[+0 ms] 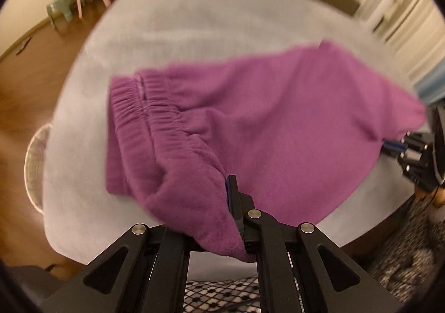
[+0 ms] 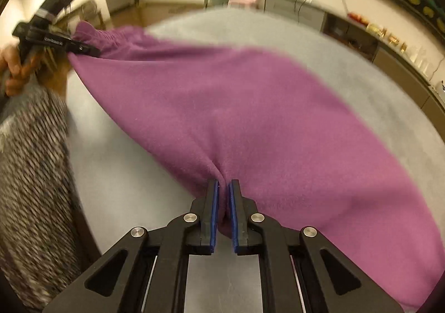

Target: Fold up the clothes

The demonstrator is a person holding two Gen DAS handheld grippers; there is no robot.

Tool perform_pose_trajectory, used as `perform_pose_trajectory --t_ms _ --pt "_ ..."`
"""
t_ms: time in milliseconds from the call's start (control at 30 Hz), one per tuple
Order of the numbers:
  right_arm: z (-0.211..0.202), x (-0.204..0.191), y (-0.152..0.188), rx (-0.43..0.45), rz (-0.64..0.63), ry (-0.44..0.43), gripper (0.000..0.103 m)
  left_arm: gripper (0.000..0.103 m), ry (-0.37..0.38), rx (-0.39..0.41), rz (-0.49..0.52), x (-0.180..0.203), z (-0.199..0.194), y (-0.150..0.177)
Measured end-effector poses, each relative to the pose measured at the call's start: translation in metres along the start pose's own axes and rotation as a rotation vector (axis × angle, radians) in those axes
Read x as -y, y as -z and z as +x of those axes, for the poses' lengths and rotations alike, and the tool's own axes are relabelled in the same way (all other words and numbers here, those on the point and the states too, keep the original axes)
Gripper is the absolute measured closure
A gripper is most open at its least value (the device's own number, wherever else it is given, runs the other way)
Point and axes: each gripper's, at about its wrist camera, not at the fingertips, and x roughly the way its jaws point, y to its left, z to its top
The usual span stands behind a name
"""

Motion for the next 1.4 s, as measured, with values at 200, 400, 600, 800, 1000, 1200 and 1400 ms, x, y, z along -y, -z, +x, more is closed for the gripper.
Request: perform_pose_trajectory --t_ms 200,400,600,800,1000,1200,1400 --pt "-0.011 0.000 -0.007 0.011 0.003 -0.031 0.092 0.070 0.011 -0.005 -0.016 -0.007 -0.009 0.003" --pt "-0.049 0.015 0.002 0.039 0.013 -0.100 0.063 0.042 0.084 0.157 -0.135 -0.052 -0.063 0.025" --pt "-0.073 0.056 -0.022 0.092 0.101 -0.015 0.056 0.038 0.106 0.141 -0.181 -0.062 -0.025 -0.021" --pt "-0.056 0.113 -0.010 -0.011 0.179 0.112 0.056 0.042 -0.039 0.049 -0.153 -0.047 0.039 -0.048" --pt "-0.033 0.138 0.016 -0.044 0.237 0.090 0.053 0.094 -0.046 0.108 -0.109 -0.042 0.023 -0.055" --pt "-0.038 0.141 0.018 -0.010 0.243 0.050 0.049 0.090 -0.024 0.108 -0.156 -0.059 0.010 -0.071" --pt "-0.035 0.137 0.024 -0.004 0.228 0.052 0.041 0.043 0.003 0.041 -0.191 -0.062 0.029 -0.049"
